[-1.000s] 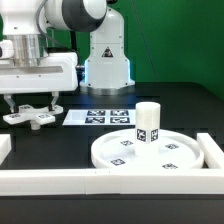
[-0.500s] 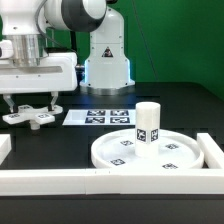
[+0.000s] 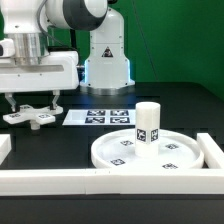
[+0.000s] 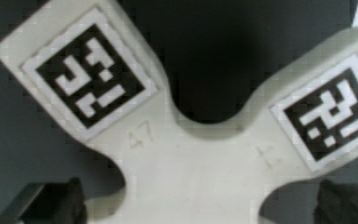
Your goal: Assemble round table
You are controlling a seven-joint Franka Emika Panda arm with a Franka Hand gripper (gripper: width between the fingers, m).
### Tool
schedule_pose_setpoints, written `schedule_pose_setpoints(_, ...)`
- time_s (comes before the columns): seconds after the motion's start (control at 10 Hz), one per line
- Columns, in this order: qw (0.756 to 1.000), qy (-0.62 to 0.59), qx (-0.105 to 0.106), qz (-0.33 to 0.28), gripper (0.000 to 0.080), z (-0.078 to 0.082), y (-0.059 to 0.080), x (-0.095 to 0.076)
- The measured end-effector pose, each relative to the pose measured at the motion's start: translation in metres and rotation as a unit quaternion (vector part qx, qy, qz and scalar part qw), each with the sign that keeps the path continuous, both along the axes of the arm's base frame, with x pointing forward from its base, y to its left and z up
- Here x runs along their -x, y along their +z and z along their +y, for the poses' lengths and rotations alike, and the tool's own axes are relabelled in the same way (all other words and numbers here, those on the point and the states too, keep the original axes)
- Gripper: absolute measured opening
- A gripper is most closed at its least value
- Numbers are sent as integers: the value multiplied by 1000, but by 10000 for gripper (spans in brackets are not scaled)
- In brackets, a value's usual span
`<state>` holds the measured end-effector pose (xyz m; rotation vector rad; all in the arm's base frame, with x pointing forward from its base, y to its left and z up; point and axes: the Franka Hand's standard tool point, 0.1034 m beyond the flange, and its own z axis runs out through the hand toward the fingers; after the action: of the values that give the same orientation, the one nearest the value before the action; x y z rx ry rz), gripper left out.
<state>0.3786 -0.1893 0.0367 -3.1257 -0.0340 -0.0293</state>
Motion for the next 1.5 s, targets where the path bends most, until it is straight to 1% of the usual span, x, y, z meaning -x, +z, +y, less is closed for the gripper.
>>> schedule_pose_setpoints(0.1, 999, -32, -1, 3, 648, -5, -1, 3)
schedule_pose_setpoints(0.2, 998, -56, 0, 5, 648, -6, -2, 3)
schedule_pose_setpoints(0.4, 996, -85, -8, 13, 648, 0, -3, 1)
schedule_pose_setpoints(0.5, 996, -87, -10, 15, 648, 5, -4, 0)
schedule_pose_setpoints(0.7, 996, -84, -9, 15, 648, 7, -5, 0)
schedule_pose_setpoints(1.0, 996, -82, -9, 21, 648, 4, -11, 3)
schedule_pose_setpoints(1.2, 996, -81, -5, 23, 648, 4, -15, 7)
schedule_pose_setpoints(1.4, 996, -81, -5, 24, 648, 4, -16, 8)
schedule_pose_setpoints(1.5, 996, -80, -5, 24, 514, 4, -16, 7)
